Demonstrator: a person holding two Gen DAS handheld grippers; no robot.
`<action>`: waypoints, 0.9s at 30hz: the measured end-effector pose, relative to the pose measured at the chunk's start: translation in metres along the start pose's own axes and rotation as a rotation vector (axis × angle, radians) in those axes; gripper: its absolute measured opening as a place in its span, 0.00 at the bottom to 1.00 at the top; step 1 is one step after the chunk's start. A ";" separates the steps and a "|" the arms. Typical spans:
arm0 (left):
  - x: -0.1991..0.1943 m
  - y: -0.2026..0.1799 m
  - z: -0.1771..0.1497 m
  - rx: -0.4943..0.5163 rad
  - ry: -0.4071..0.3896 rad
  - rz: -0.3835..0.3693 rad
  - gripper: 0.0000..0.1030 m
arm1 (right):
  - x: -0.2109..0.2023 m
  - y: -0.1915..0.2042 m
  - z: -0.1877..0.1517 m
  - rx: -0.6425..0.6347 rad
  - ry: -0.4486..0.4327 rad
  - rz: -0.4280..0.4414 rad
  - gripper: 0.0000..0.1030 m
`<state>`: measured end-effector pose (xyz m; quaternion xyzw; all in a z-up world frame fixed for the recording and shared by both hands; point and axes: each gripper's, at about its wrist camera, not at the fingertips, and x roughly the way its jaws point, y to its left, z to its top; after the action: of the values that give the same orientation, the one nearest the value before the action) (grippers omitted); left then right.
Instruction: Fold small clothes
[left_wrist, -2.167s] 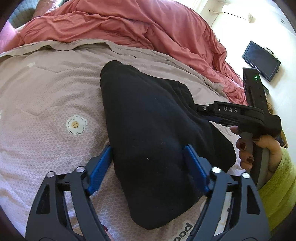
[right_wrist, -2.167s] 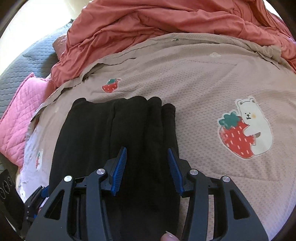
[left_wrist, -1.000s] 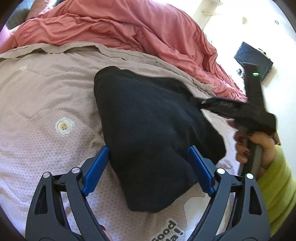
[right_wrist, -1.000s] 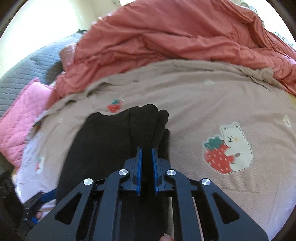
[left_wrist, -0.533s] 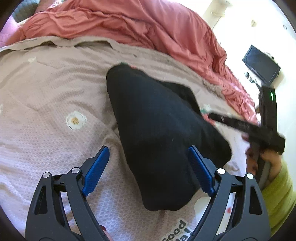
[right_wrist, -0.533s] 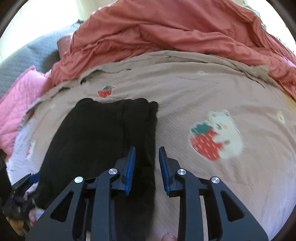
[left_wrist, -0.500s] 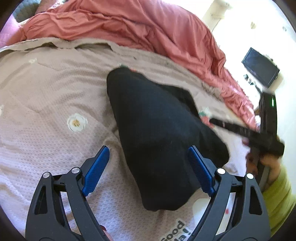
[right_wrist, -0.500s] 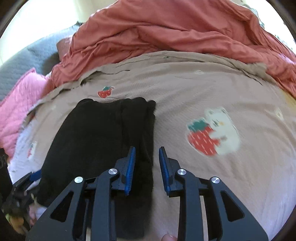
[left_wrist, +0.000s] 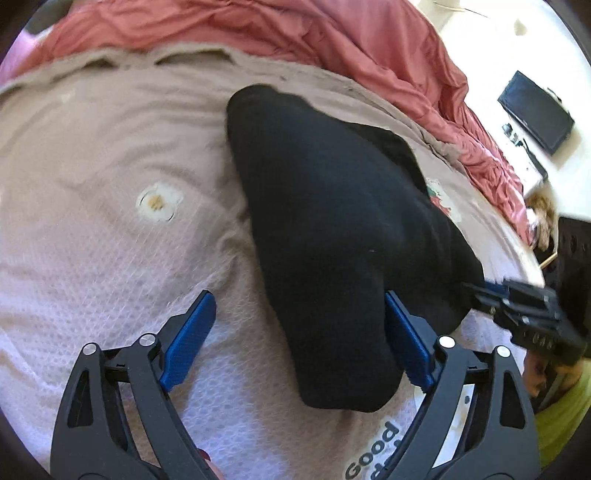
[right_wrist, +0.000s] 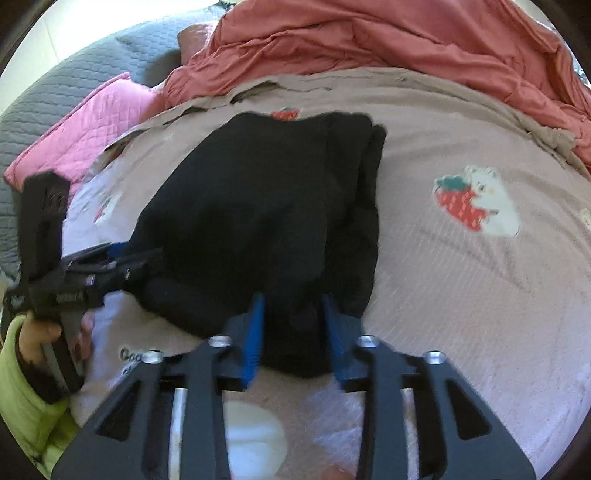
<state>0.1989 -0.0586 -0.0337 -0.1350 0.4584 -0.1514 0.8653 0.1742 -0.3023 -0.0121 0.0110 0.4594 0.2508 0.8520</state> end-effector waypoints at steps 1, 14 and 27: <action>-0.001 0.002 0.001 -0.002 0.003 0.000 0.81 | -0.003 0.001 -0.001 0.010 -0.007 0.017 0.17; -0.002 0.003 -0.003 0.020 0.007 0.000 0.82 | -0.004 -0.020 -0.019 0.148 0.008 -0.060 0.40; -0.007 -0.004 -0.003 0.025 -0.010 0.016 0.82 | -0.001 -0.017 -0.023 0.201 0.003 -0.088 0.45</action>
<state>0.1919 -0.0604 -0.0288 -0.1215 0.4532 -0.1496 0.8703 0.1624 -0.3231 -0.0289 0.0759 0.4835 0.1658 0.8561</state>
